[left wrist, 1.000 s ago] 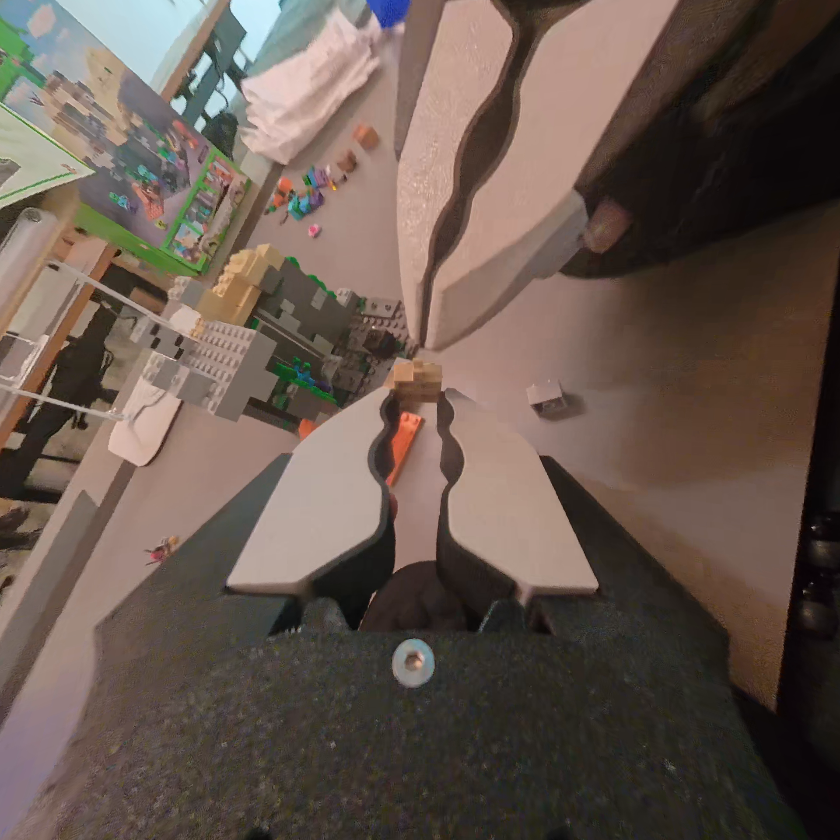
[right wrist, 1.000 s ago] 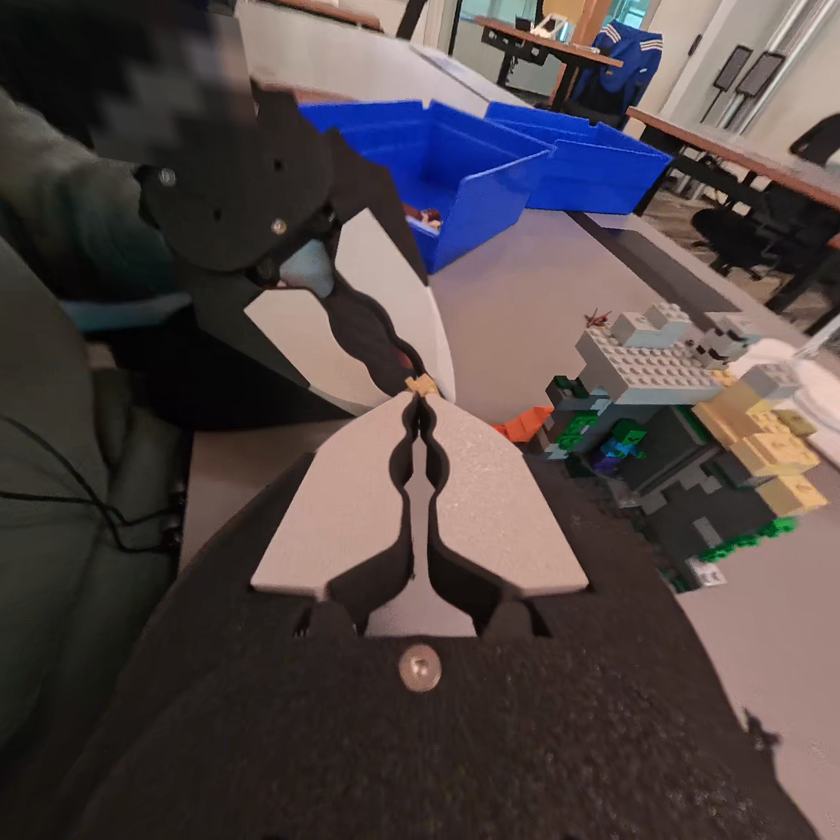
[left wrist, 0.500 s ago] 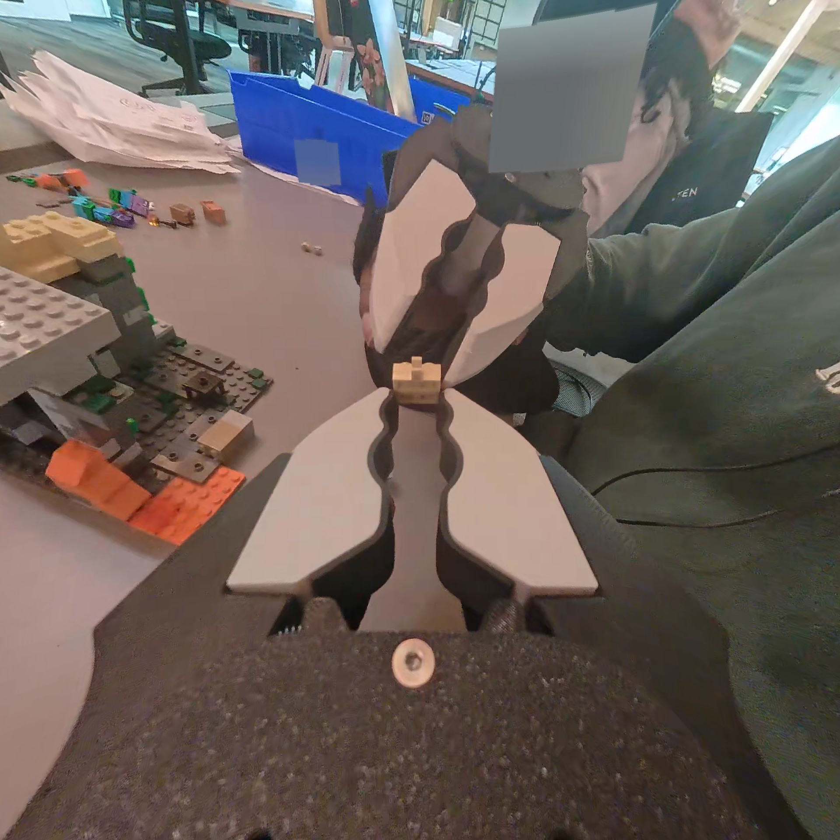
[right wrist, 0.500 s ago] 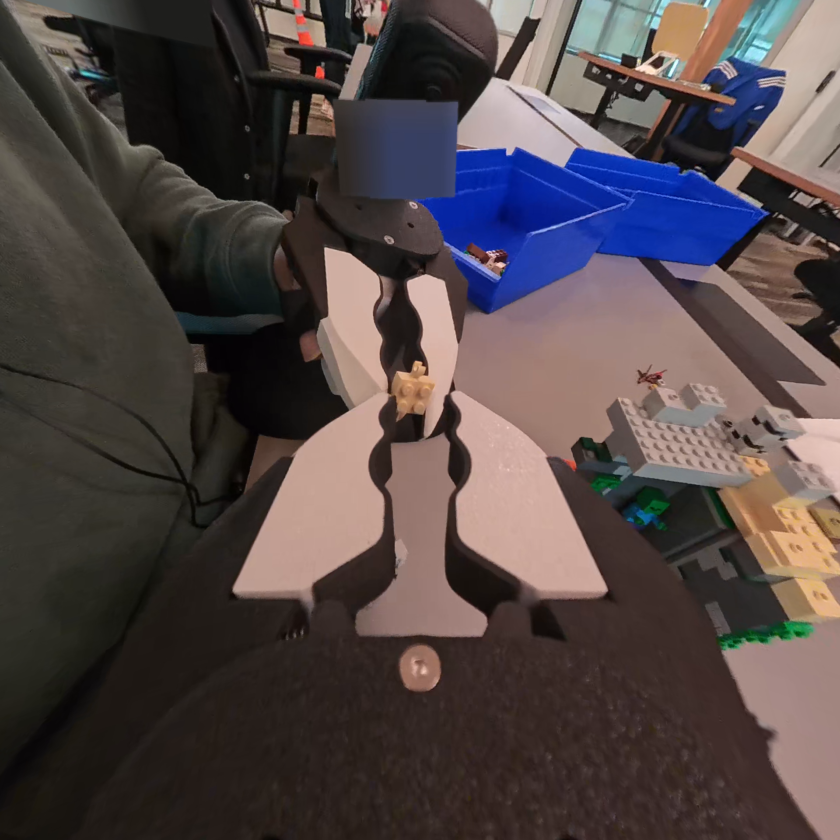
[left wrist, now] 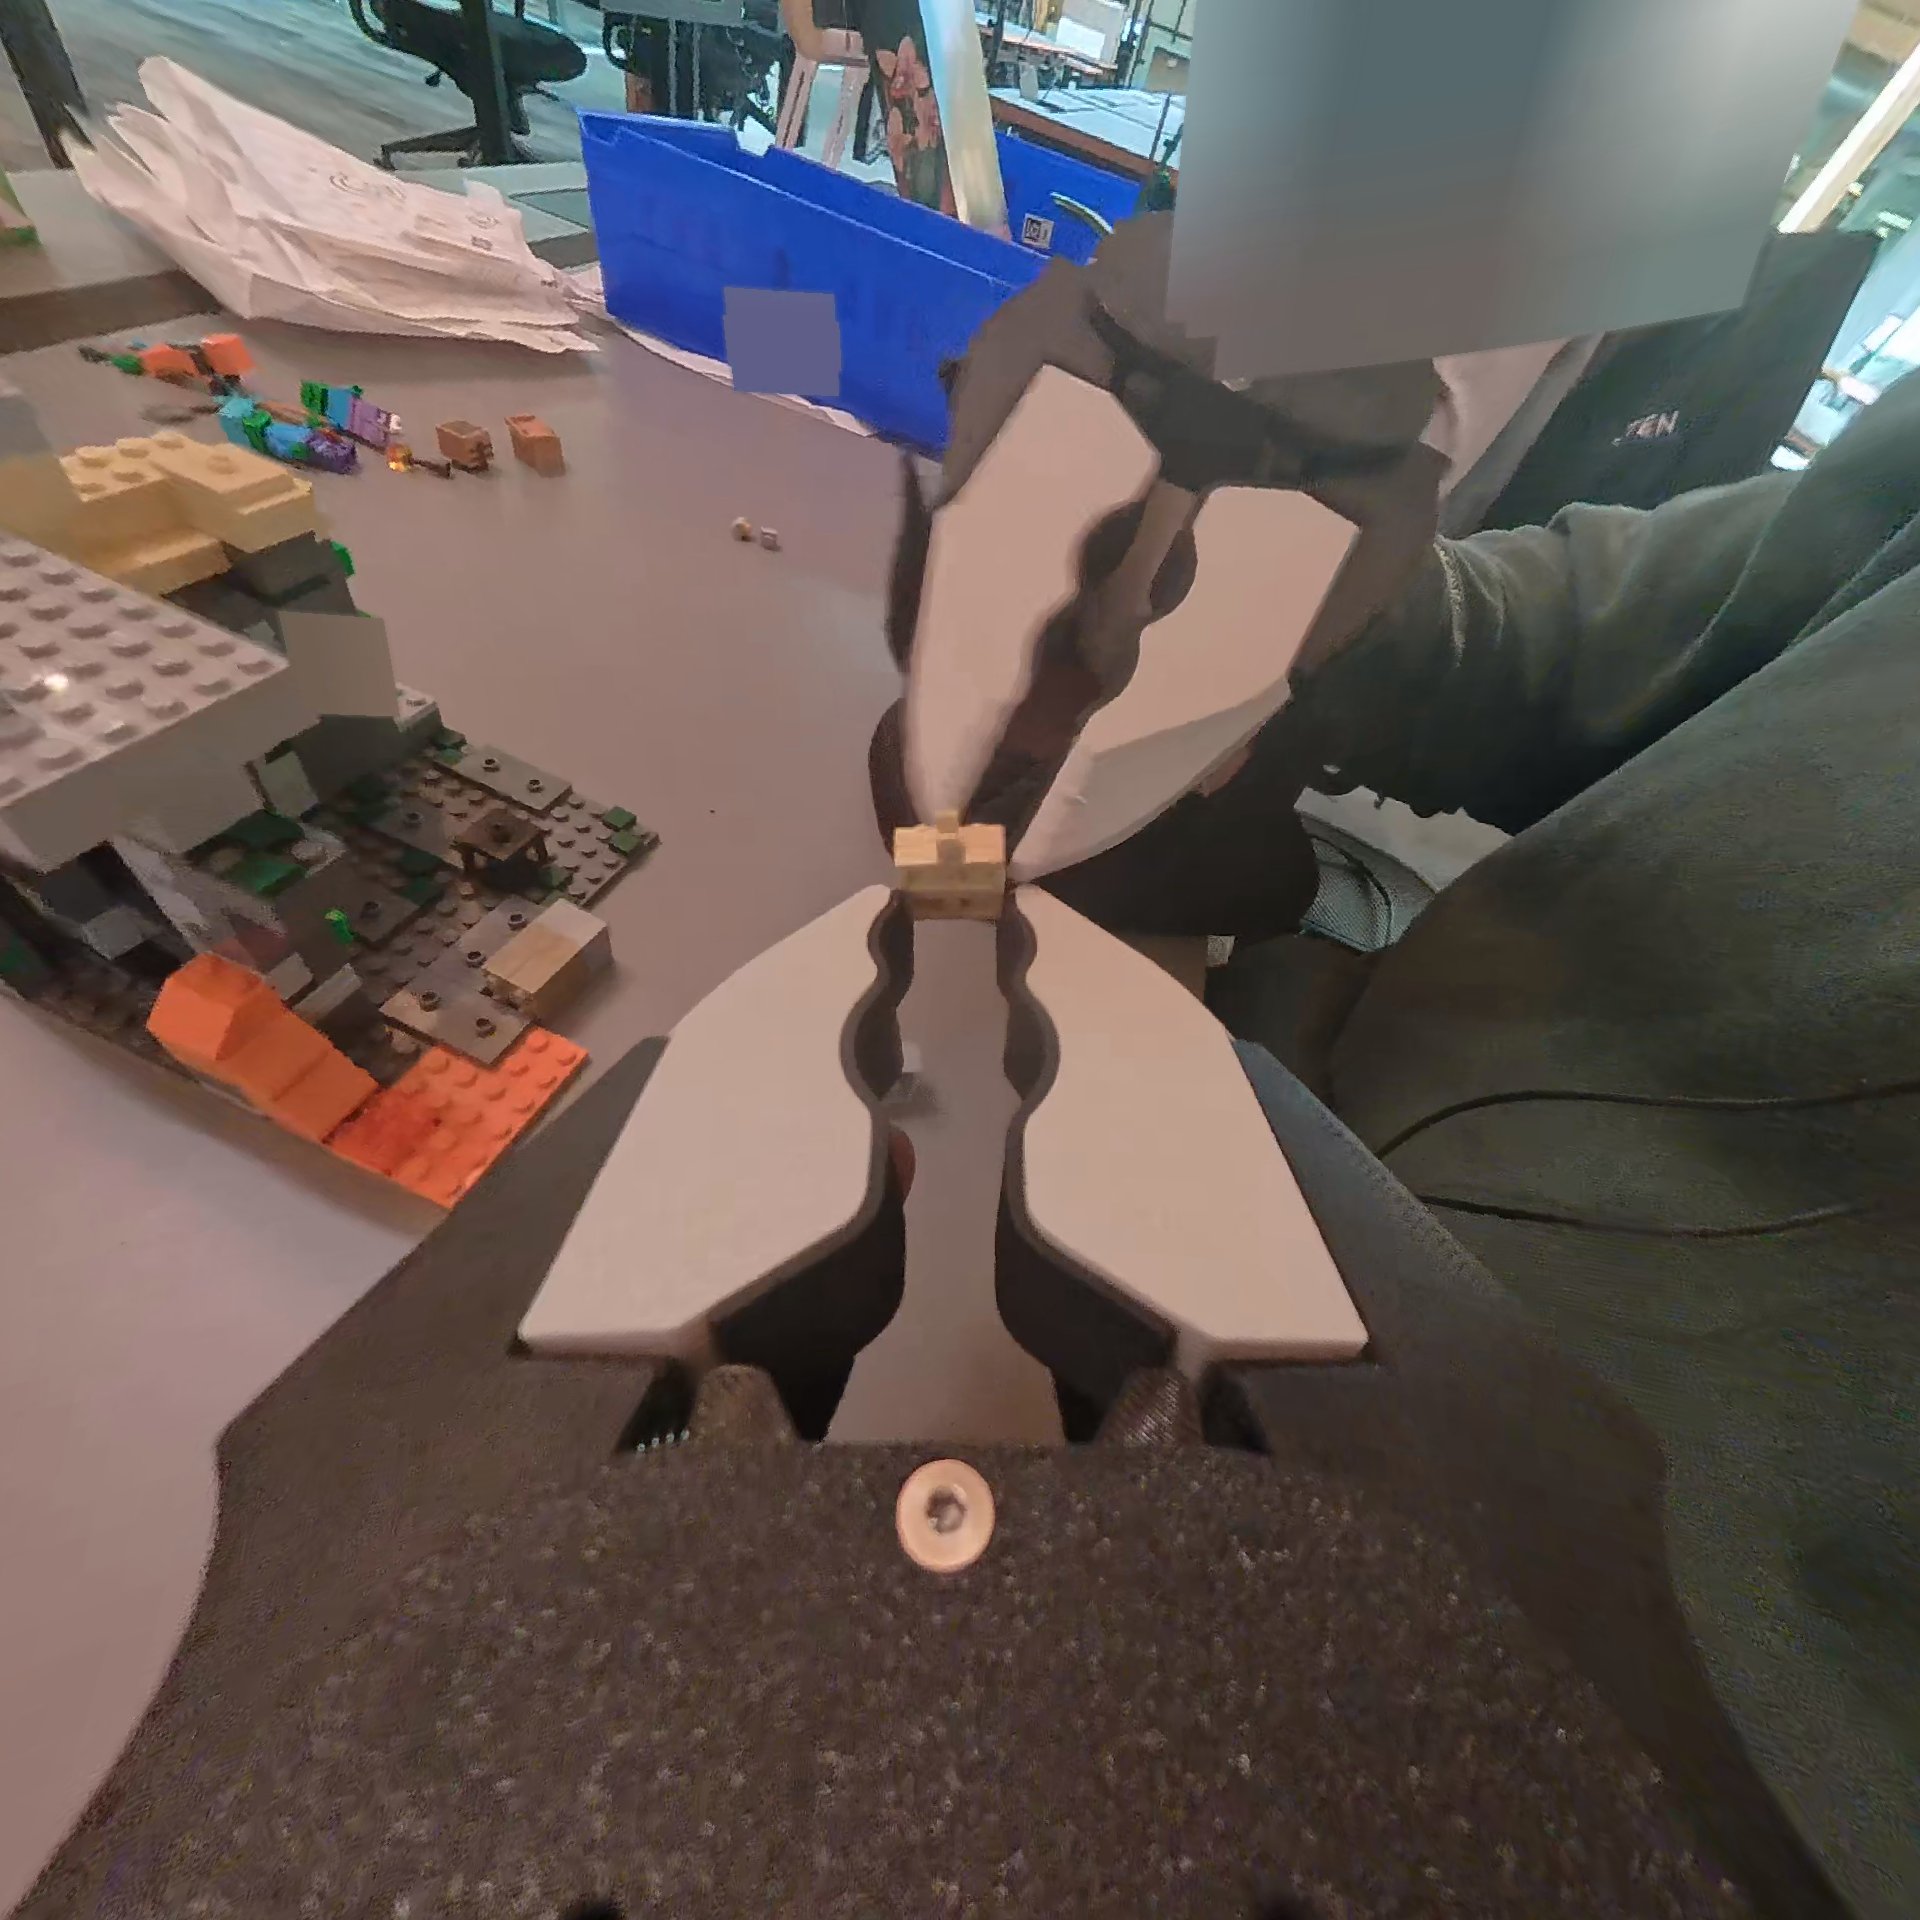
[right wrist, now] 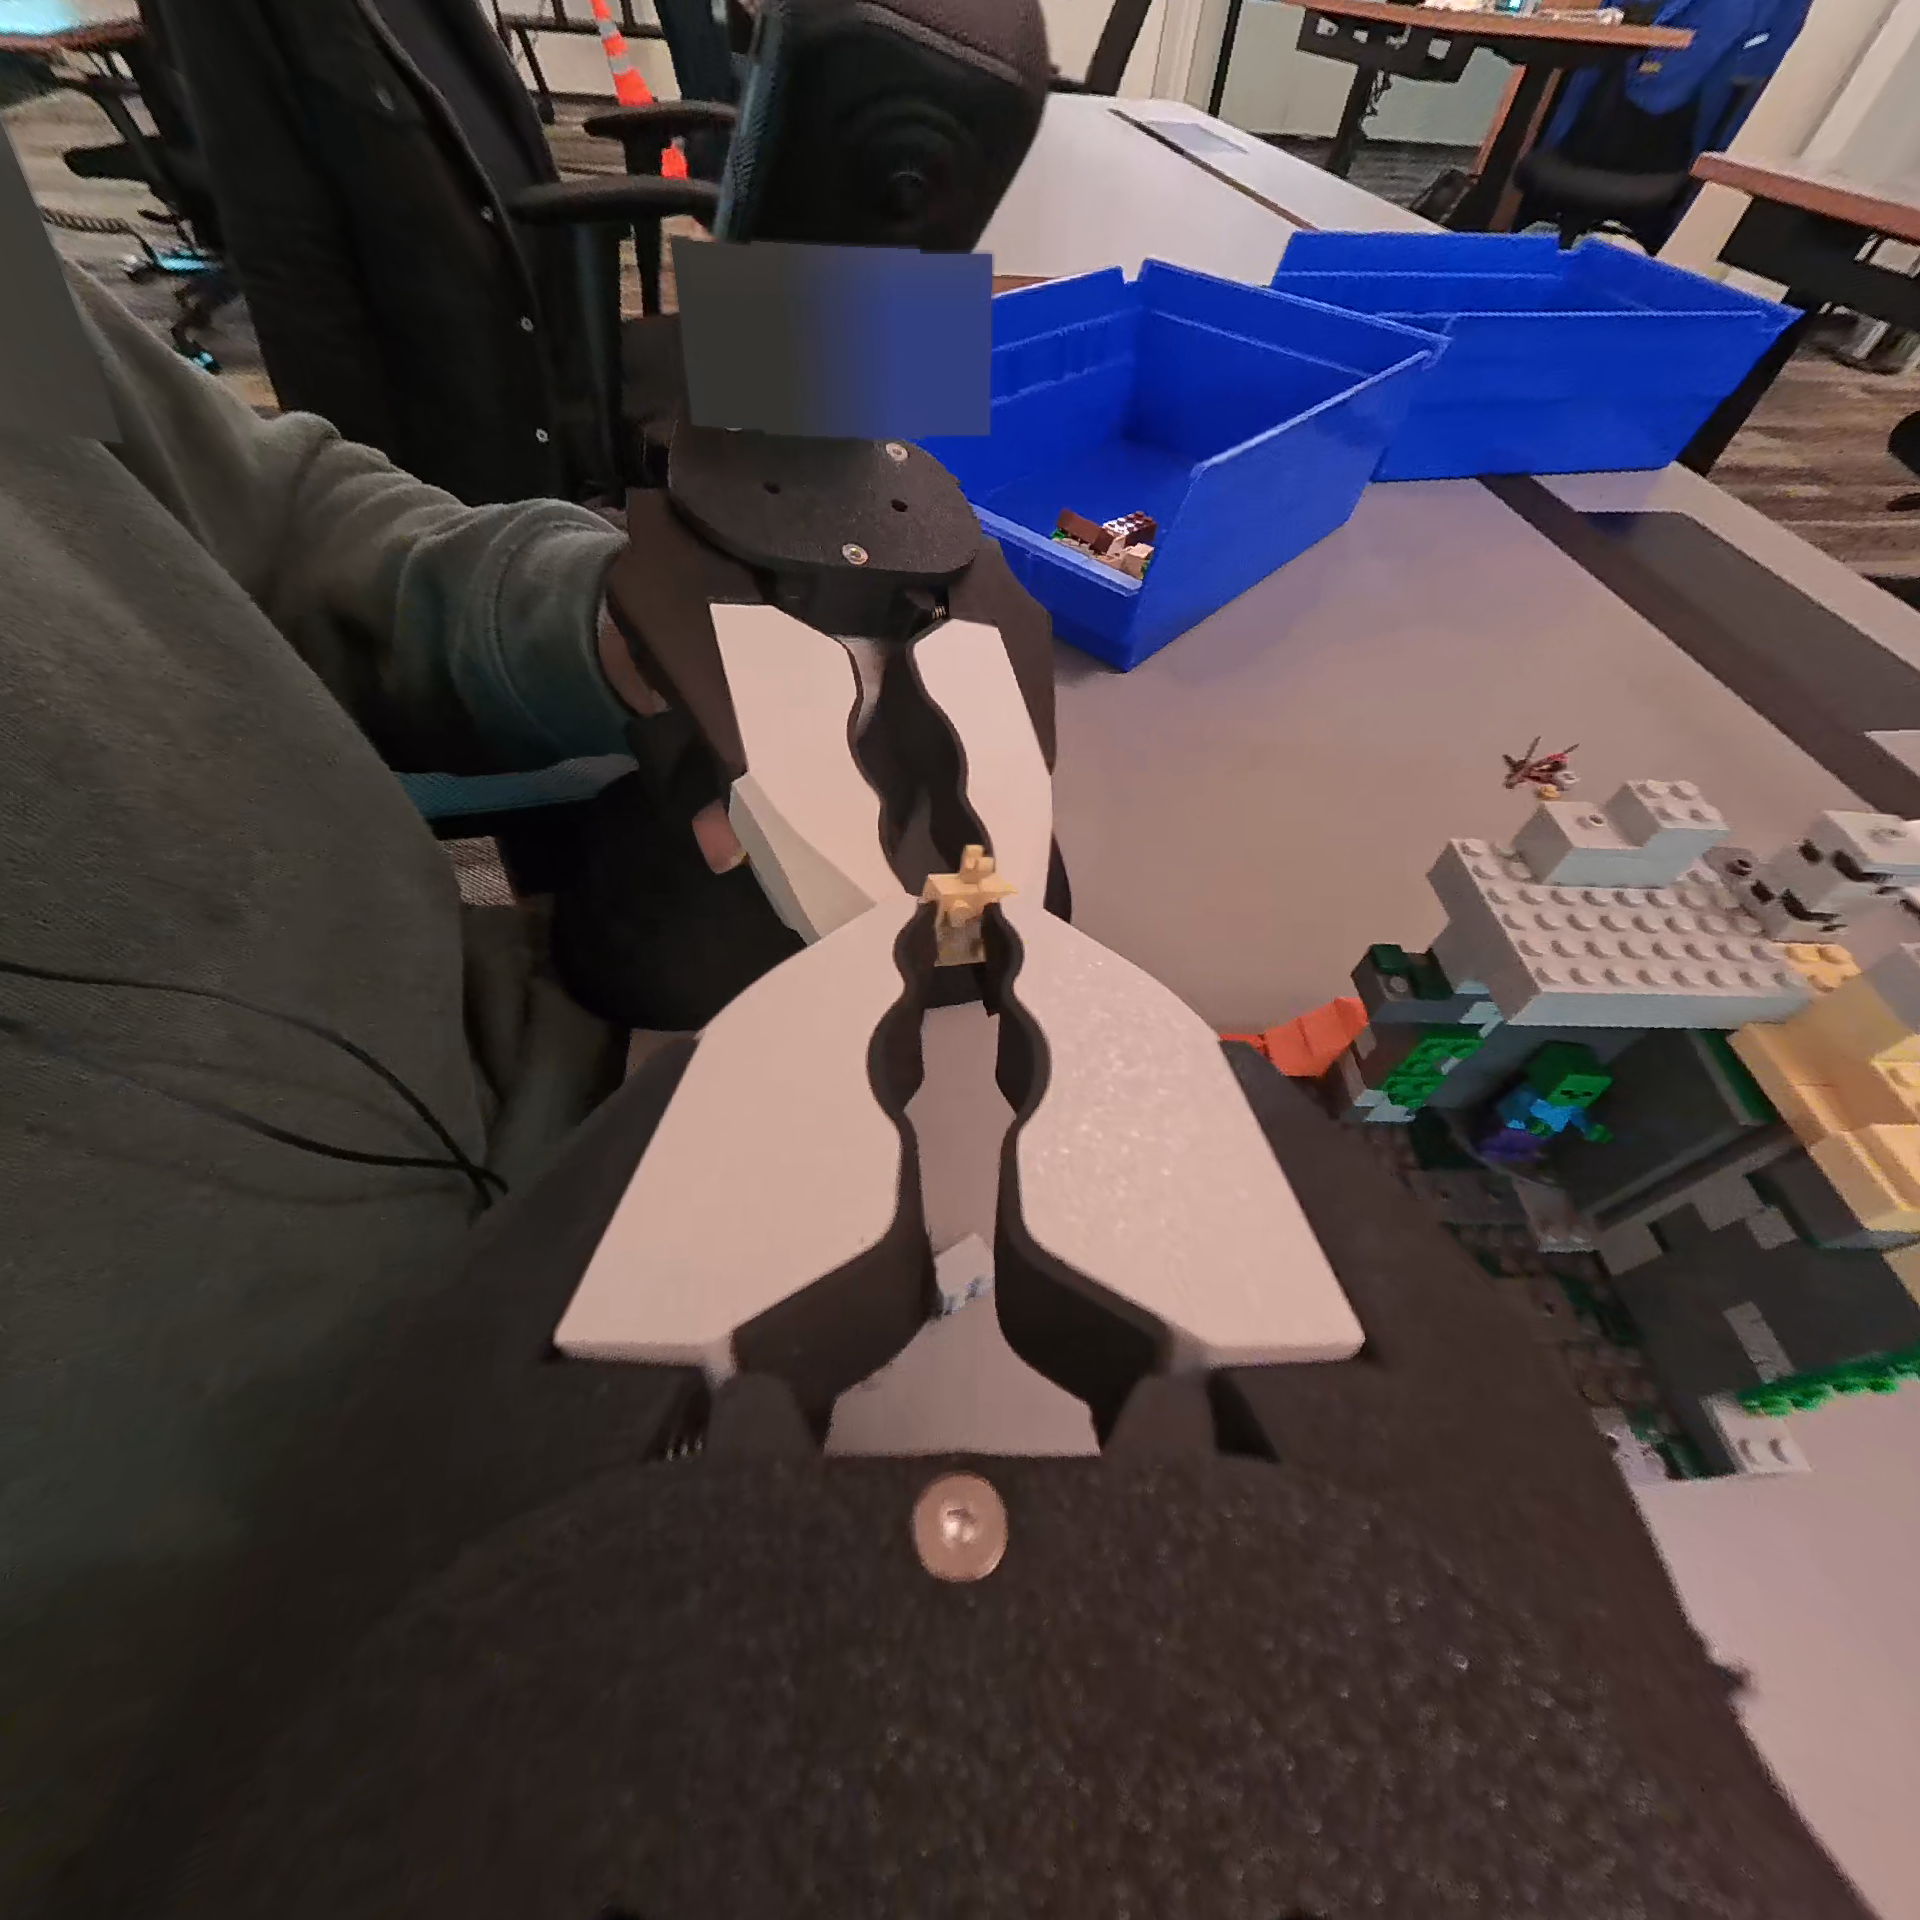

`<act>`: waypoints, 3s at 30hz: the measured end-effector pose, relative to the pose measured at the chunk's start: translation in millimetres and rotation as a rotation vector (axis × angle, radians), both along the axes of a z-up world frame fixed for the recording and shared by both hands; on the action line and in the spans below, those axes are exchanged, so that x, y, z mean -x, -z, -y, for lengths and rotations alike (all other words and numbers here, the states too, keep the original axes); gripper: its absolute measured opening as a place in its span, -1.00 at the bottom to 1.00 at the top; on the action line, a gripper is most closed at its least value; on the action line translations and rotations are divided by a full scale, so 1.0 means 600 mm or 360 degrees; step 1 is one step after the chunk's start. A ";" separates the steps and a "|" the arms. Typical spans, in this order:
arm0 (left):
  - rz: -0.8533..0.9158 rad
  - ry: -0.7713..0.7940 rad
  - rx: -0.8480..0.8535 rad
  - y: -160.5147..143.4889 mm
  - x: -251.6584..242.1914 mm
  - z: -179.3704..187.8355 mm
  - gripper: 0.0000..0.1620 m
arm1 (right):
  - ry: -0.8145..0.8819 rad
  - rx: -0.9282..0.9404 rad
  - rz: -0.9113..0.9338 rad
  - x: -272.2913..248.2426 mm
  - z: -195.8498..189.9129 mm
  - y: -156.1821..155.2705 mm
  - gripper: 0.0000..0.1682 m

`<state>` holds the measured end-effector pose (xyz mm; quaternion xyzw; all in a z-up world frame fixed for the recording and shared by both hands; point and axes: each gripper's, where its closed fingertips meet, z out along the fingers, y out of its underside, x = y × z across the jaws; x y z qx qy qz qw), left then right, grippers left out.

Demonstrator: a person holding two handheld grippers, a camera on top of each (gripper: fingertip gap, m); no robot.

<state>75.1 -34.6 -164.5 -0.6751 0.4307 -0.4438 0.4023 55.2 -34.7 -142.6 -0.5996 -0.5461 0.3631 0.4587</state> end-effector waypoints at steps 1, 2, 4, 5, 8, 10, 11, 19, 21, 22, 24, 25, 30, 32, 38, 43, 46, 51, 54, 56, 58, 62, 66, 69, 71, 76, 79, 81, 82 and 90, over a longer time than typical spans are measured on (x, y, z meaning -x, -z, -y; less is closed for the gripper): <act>0.0022 0.0004 0.0041 0.000 0.001 -0.001 -0.80 | 0.0012 -0.0028 0.0006 0.001 -0.001 0.000 -0.93; 0.0060 0.0010 0.0094 -0.002 0.002 -0.001 -0.80 | 0.0026 -0.0059 0.0010 0.002 -0.003 -0.002 -0.93; 0.0137 0.0019 0.0192 -0.007 0.003 -0.002 -0.80 | 0.0081 -0.0133 0.0012 0.002 -0.009 -0.008 -0.94; 0.0198 0.0085 0.0232 -0.014 0.003 0.006 -0.81 | 0.0161 -0.0203 0.0024 -0.004 -0.022 -0.011 -1.00; 0.0253 0.0095 0.0276 -0.022 0.001 0.015 -0.80 | 0.0181 -0.0198 -0.0003 -0.015 -0.031 -0.018 -1.00; 0.0355 0.0105 0.0388 -0.032 0.005 0.012 -0.80 | 0.0134 -0.0190 -0.0022 -0.014 -0.021 -0.024 -1.00; 0.0408 0.0109 0.0440 -0.037 0.007 0.009 -0.80 | 0.0085 -0.0191 -0.0038 -0.012 -0.012 -0.027 -1.00; 0.0731 0.0296 0.0753 -0.071 0.007 0.027 -0.80 | -0.0085 -0.0543 0.0075 -0.012 0.010 -0.026 -0.73; 0.0743 0.0308 0.0782 -0.071 0.006 0.028 -0.80 | -0.0111 -0.0679 0.0104 -0.010 0.014 -0.031 -0.70; 0.0734 0.0319 0.0792 -0.068 0.004 0.030 -0.80 | -0.0129 -0.0757 0.0115 -0.009 0.016 -0.034 -0.70; 0.0721 0.0357 0.0837 -0.064 0.000 0.037 -0.80 | -0.0182 -0.0879 0.0163 -0.006 0.021 -0.035 -0.70; 0.0712 0.0376 0.0864 -0.061 -0.002 0.040 -0.80 | -0.0223 -0.0926 0.0203 -0.004 0.025 -0.031 -0.70; 0.0659 0.0456 0.0926 -0.054 -0.007 0.053 -0.80 | -0.0372 -0.1100 0.0322 0.001 0.032 -0.017 -0.71; 0.0638 0.0492 0.0972 -0.050 -0.007 0.059 -0.80 | -0.0432 -0.1132 0.0346 0.001 0.038 -0.015 -0.70; 0.0510 0.0600 0.1051 -0.034 -0.011 0.079 -0.80 | -0.0605 -0.1222 0.0460 0.002 0.058 -0.001 -0.68; 0.0480 0.0627 0.1015 -0.037 -0.009 0.081 -0.78 | -0.0619 -0.1121 0.0393 0.003 0.063 -0.002 -0.80; 0.0510 0.0632 0.1056 -0.040 -0.007 0.078 -0.76 | -0.0559 -0.1072 0.0345 0.005 0.059 -0.003 -0.81; 0.0506 0.0666 0.1088 -0.036 -0.004 0.084 -0.77 | -0.0527 -0.1043 0.0300 0.006 0.065 0.000 -0.81; 0.0485 0.0680 0.1068 -0.035 -0.005 0.087 -0.78 | -0.0518 -0.1021 0.0287 0.004 0.067 0.001 -0.81; 0.0447 0.0664 0.1029 -0.030 -0.007 0.085 -0.79 | -0.0510 -0.1034 0.0302 0.002 0.066 0.005 -0.81; 0.0403 0.0681 0.1024 -0.027 -0.008 0.088 -0.79 | -0.0517 -0.1050 0.0325 0.000 0.068 0.007 -0.81; 0.0272 0.0688 0.0967 -0.015 -0.011 0.094 -0.79 | -0.0571 -0.1094 0.0410 -0.005 0.073 0.016 -0.80; 0.0144 0.0681 0.0940 -0.002 -0.014 0.094 -0.79 | -0.0634 -0.1195 0.0537 -0.010 0.073 0.027 -0.79; 0.0038 0.0673 0.0942 0.011 -0.014 0.094 -0.79 | -0.0678 -0.1319 0.0660 -0.011 0.070 0.036 -0.77; -0.0024 0.0662 0.0941 0.017 -0.015 0.093 -0.79 | -0.0699 -0.1405 0.0735 -0.010 0.070 0.042 -0.76; -0.0180 0.0668 0.0876 0.040 -0.013 0.097 -0.79 | -0.0787 -0.1434 0.0867 -0.013 0.074 0.063 -0.79; -0.0293 0.0703 0.0763 0.048 -0.011 0.100 -0.79 | -0.0851 -0.1290 0.0843 -0.014 0.078 0.068 -0.80; -0.0363 0.0749 0.0693 0.051 -0.009 0.104 -0.79 | -0.0900 -0.1155 0.0799 -0.014 0.083 0.069 -0.80; -0.0395 0.0768 0.0660 0.052 -0.009 0.105 -0.79 | -0.0925 -0.1077 0.0779 -0.015 0.085 0.069 -0.81; -0.0629 0.0900 0.0403 0.067 -0.009 0.123 -0.79 | -0.1146 -0.0328 0.0571 -0.022 0.113 0.076 -0.82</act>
